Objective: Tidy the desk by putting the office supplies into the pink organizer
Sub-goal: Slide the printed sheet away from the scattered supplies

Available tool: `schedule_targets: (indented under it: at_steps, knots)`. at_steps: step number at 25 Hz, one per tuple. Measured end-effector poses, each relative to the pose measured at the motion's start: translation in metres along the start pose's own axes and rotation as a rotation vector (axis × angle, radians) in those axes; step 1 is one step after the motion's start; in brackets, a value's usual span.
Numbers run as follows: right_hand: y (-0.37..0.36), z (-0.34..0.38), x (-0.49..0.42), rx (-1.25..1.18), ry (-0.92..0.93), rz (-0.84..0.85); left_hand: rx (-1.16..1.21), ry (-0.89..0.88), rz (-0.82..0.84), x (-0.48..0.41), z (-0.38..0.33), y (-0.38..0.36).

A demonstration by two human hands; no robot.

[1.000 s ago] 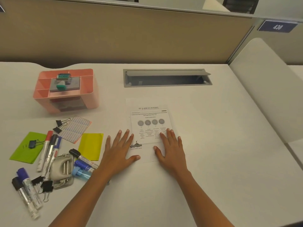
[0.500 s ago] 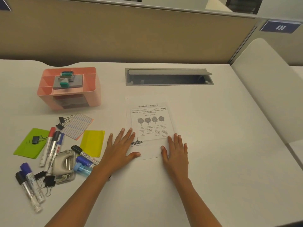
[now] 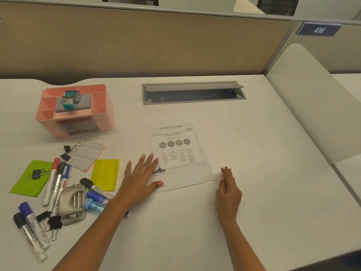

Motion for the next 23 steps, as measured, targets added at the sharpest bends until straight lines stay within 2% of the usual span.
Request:
schedule_targets:
  at_steps: [4,7,14,23]
  knots:
    - [-0.013,-0.007,0.019,0.282,0.249,0.196,-0.034,-0.019,0.01,-0.005,-0.002,0.0]
    - [-0.021,-0.01,0.021,0.454,0.379,0.233,-0.033,-0.021,0.006,-0.008,-0.003,-0.001]
    - [-0.026,-0.014,0.019,0.562,0.395,0.223,-0.044,-0.005,0.027,-0.009,-0.005,0.0]
    - [-0.026,-0.019,0.02,0.504,0.373,0.254,-0.023,-0.008,0.013,-0.01,-0.005,-0.003]
Point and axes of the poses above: each hand's wrist, its own x-axis away from the middle knuckle, its own y-axis out of the back of the hand, z = x × y, the point moved 4 cm from there along -x, towards the middle knuckle, and after that the axes turned 10 degrees about y, right-handed, at the moved point
